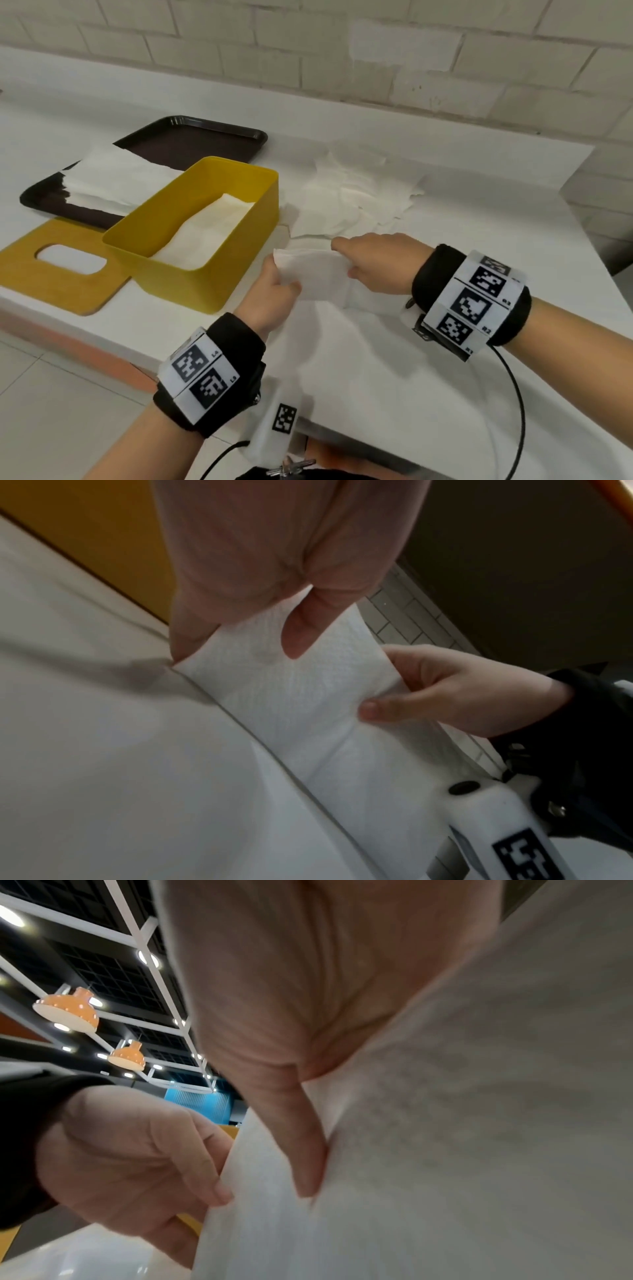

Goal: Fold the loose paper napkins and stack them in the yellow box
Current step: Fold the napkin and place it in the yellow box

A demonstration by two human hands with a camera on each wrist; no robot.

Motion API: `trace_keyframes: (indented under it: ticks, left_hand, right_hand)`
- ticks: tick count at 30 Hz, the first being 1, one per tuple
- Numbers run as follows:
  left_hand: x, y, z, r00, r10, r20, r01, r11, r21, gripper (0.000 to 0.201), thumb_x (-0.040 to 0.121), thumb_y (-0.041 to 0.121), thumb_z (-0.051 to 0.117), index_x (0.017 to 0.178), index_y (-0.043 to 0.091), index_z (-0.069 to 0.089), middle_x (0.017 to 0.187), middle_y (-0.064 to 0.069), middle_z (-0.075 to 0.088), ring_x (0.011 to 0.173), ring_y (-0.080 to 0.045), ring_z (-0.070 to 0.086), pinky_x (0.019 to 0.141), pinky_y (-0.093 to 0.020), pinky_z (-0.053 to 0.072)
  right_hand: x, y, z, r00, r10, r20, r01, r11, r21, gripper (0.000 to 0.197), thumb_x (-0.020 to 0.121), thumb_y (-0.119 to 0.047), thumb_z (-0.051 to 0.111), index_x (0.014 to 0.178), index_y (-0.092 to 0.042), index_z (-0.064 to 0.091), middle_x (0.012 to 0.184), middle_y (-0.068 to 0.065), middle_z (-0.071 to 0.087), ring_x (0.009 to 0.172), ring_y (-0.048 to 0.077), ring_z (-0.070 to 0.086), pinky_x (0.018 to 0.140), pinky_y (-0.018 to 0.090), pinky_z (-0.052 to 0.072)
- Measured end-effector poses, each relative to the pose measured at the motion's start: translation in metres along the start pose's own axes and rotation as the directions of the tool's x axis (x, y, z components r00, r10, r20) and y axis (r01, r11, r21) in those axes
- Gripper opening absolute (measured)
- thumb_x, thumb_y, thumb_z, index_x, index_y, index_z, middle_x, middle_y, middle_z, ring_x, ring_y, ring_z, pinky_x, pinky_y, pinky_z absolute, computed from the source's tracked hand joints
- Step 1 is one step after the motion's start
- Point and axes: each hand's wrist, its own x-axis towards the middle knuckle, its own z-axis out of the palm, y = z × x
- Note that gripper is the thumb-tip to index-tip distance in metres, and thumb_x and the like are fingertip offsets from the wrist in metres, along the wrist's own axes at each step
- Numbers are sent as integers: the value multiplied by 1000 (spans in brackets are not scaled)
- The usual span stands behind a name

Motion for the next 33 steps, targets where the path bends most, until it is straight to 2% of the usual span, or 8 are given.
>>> trace_keyframes:
  ticks: [4, 8, 12, 16, 19, 22, 27, 33]
  left_hand:
    - [0, 6, -4, 996, 51, -72, -58, 994, -95, 46, 89, -11, 40, 128, 14, 31, 110, 3, 50, 107, -16, 49, 85, -27, 46]
    - [-3, 10, -3, 995, 65, -76, -77, 983, -169, 42, 89, -12, 41, 117, 17, 30, 99, 5, 47, 94, -13, 51, 75, -23, 50]
    - [-5, 6, 2, 996, 81, -29, -85, 986, -142, 41, 89, -12, 38, 115, 19, 34, 100, 7, 49, 94, -9, 51, 77, -22, 46]
    - [-5, 9, 0, 975, 191, -116, -199, 978, -64, 41, 85, -19, 32, 107, 15, 31, 93, 8, 40, 84, -2, 44, 65, -6, 42]
    - [-3, 8, -3, 979, 173, -111, -185, 976, -112, 46, 85, -18, 35, 106, 22, 29, 99, 7, 41, 91, -4, 46, 70, -14, 45]
    - [-4, 8, 1, 993, 113, -39, -116, 988, -101, 41, 88, -15, 34, 112, 17, 29, 97, 7, 44, 87, -3, 48, 64, -13, 47]
    - [-4, 8, 0, 988, 133, -73, -137, 989, -47, 30, 89, -14, 31, 105, 10, 35, 89, 5, 41, 77, -1, 43, 55, -2, 38]
    - [-4, 6, -4, 998, 55, -36, -57, 998, -39, 25, 93, -6, 37, 107, 16, 37, 95, 6, 48, 85, -5, 48, 68, -14, 42]
  right_hand:
    - [-10, 2, -9, 996, -43, -81, 52, 992, 112, 32, 94, -9, 41, 122, -22, 37, 115, 2, 53, 97, 25, 52, 72, 32, 40]
    - [-16, 1, -9, 992, -25, -120, 43, 987, 152, 35, 96, -32, 44, 128, -21, 34, 126, -3, 49, 105, 21, 52, 76, 30, 38]
    - [-7, -4, 1, 998, -15, -66, 18, 999, 51, 31, 96, -11, 37, 126, -18, 34, 116, 5, 53, 96, 26, 54, 69, 32, 37]
    - [-14, -8, -8, 971, -66, -229, 72, 997, 19, 33, 93, -5, 37, 123, -20, 35, 114, 1, 52, 95, 25, 54, 67, 33, 41]
    - [-17, -10, -8, 979, -59, -196, 67, 997, 34, 32, 95, -16, 41, 125, -19, 33, 119, 0, 52, 95, 24, 55, 71, 34, 45]
    - [-9, -11, 3, 996, -23, -86, 23, 1000, 3, 34, 93, -11, 43, 125, -16, 32, 113, 4, 54, 86, 24, 54, 59, 30, 37]
    - [-9, -15, 1, 976, -44, -214, 32, 998, -58, 39, 90, -1, 37, 125, -19, 35, 114, 0, 51, 94, 25, 54, 50, 28, 20]
    - [-8, -18, 5, 988, -36, -153, 28, 998, -55, 39, 91, -5, 43, 126, -16, 32, 112, 3, 53, 91, 26, 55, 56, 29, 30]
